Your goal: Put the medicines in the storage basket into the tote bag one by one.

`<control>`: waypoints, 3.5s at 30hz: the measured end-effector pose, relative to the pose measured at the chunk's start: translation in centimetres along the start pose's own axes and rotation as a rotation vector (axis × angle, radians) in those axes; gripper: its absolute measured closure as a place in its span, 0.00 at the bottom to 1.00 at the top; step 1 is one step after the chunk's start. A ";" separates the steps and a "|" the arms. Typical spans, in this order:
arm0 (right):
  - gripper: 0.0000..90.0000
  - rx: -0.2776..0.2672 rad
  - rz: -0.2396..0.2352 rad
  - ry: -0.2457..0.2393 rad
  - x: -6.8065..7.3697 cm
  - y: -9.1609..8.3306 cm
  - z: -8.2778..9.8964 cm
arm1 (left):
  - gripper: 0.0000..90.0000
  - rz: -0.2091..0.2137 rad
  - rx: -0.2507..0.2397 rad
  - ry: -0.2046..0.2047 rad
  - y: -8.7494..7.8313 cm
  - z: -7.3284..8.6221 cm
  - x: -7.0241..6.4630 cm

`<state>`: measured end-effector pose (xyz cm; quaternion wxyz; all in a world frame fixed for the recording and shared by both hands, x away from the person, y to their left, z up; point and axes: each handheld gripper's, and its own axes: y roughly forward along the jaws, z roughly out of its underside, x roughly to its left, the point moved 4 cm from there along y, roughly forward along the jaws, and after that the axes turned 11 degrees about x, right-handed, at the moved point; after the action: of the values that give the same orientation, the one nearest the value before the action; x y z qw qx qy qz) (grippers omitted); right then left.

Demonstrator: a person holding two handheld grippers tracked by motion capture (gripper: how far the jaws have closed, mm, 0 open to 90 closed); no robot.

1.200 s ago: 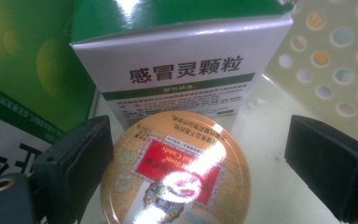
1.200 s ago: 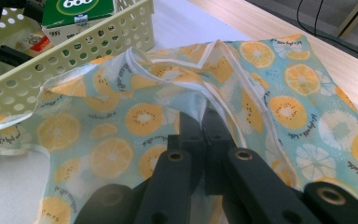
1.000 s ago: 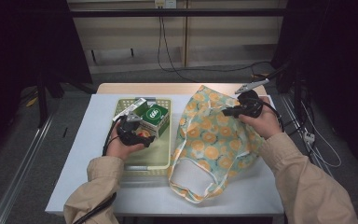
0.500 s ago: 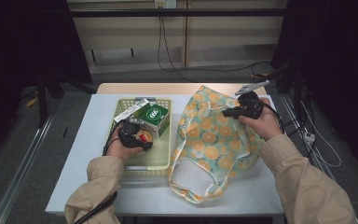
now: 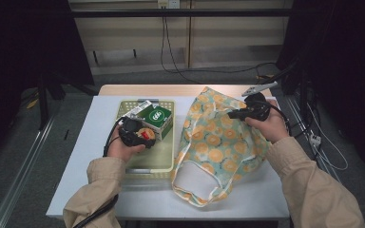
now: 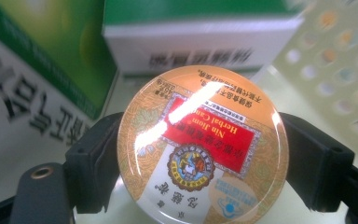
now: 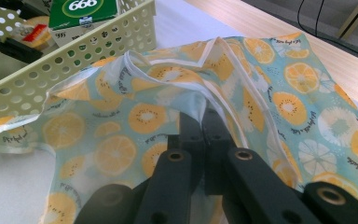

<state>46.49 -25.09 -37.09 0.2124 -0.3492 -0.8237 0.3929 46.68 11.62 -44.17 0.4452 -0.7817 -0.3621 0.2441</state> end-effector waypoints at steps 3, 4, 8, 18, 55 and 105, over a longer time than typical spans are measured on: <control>1.00 0.000 0.000 0.002 0.0 0.0 0.0 | 0.23 0.025 -0.006 0.027 -1.3 -0.5 -0.4; 1.00 0.001 0.002 0.001 0.0 0.1 0.0 | 0.23 0.030 -0.020 0.018 -1.8 -0.7 -0.6; 1.00 0.003 -0.001 0.002 0.1 0.2 -0.1 | 0.23 0.045 -0.042 0.037 -3.9 -1.5 -1.6; 1.00 0.006 -0.011 0.007 0.0 0.7 -0.1 | 0.23 0.141 -0.108 0.142 -5.8 -4.1 -7.4; 1.00 -0.007 -0.021 0.017 0.0 0.2 -0.1 | 0.23 0.276 -0.148 0.206 1.4 -8.6 -17.8; 1.00 -0.025 -0.041 0.046 -0.2 0.2 -0.1 | 0.19 0.207 -0.198 0.113 6.6 -13.4 -16.4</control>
<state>46.82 -25.07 -37.21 0.2348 -0.3437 -0.8305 0.3702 48.27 -10.46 -42.47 0.3580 -0.8675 -0.2761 0.2076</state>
